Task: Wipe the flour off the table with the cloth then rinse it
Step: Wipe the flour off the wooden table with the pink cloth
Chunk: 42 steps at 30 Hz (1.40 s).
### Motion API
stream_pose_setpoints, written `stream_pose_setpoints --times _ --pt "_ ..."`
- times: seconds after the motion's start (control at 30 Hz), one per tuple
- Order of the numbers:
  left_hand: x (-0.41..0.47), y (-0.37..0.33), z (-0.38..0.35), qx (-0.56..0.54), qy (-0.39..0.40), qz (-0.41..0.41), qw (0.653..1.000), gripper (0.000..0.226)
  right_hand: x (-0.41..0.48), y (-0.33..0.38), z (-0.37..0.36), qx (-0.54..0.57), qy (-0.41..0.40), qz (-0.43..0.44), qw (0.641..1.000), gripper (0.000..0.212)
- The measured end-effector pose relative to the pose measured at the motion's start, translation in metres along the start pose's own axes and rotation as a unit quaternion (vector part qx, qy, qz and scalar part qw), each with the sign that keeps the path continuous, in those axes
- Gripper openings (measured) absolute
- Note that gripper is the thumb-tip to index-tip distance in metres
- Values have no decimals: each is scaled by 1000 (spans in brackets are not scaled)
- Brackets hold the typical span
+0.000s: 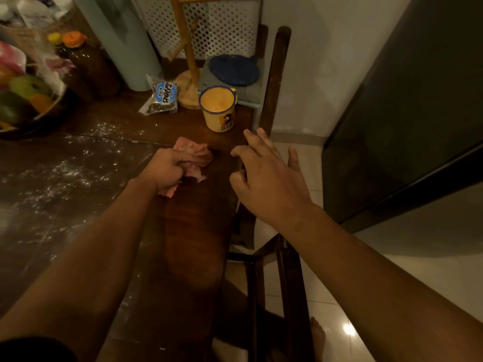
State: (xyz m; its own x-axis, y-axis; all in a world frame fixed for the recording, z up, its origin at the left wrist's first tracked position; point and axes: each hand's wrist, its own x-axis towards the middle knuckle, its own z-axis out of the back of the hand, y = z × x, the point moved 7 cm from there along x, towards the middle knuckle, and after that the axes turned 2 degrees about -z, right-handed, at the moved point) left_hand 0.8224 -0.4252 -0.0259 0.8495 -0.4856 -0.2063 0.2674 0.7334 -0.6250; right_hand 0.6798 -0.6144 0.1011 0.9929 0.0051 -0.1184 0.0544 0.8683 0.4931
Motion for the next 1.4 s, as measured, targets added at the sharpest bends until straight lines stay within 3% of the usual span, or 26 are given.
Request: stream_pose_setpoints --times 0.1,0.2,0.27,0.37,0.47,0.57,0.63,0.67,0.73,0.83,0.9,0.97,1.03,1.13,1.3,1.4 --pt "4 6 13 -84 -83 38 992 50 1 0 1 4 -3 -3 1000 44" --pt "10 -7 7 15 -164 89 982 51 1 -1 1 -3 -6 -2 1000 43" --pt "8 -31 -8 35 -148 24 988 57 1 -1 0 -12 -4 -2 1000 43" --pt "-11 -45 -24 11 -62 -73 995 55 3 -3 -1 -18 -2 -4 1000 42" --pt "-40 -30 -23 6 -37 -88 995 48 3 -2 -1 -21 -1 -5 1000 39" --pt "-77 7 -6 -77 -158 11 984 58 3 -2 -1 -28 1 -9 1000 37" --pt "-102 26 2 -21 -247 49 968 52 3 -2 -1 -32 1 -13 999 37" --pt "-111 32 0 22 -255 55 965 50 3 -2 -1 -37 1 -17 999 37" --pt "-127 24 -12 41 -228 28 972 46 3 -1 -2 -49 3 -25 999 40" --pt "-160 -2 -30 14 -123 -89 988 39 1 1 -3 -49 0 -35 998 42" --pt "-182 12 -29 -12 -91 -89 992 48 -5 2 -5 -41 6 -42 998 41" --pt "-194 47 -16 -51 -162 10 985 58 -14 2 -6 -35 15 -44 998 39" --pt "-197 60 -11 -40 -230 89 968 54 -27 1 -5 -32 15 -40 999 45" --pt "-183 27 -20 65 -251 74 963 45 -49 -2 -5 -34 -9 -37 999 63" --pt "-174 -41 -76 88 -67 -94 989 50 -76 0 -7 -100 -49 -26 993 77" --pt "-165 -41 -77 43 -8 -62 997 54 -78 3 -9 -127 -35 -29 991 81"
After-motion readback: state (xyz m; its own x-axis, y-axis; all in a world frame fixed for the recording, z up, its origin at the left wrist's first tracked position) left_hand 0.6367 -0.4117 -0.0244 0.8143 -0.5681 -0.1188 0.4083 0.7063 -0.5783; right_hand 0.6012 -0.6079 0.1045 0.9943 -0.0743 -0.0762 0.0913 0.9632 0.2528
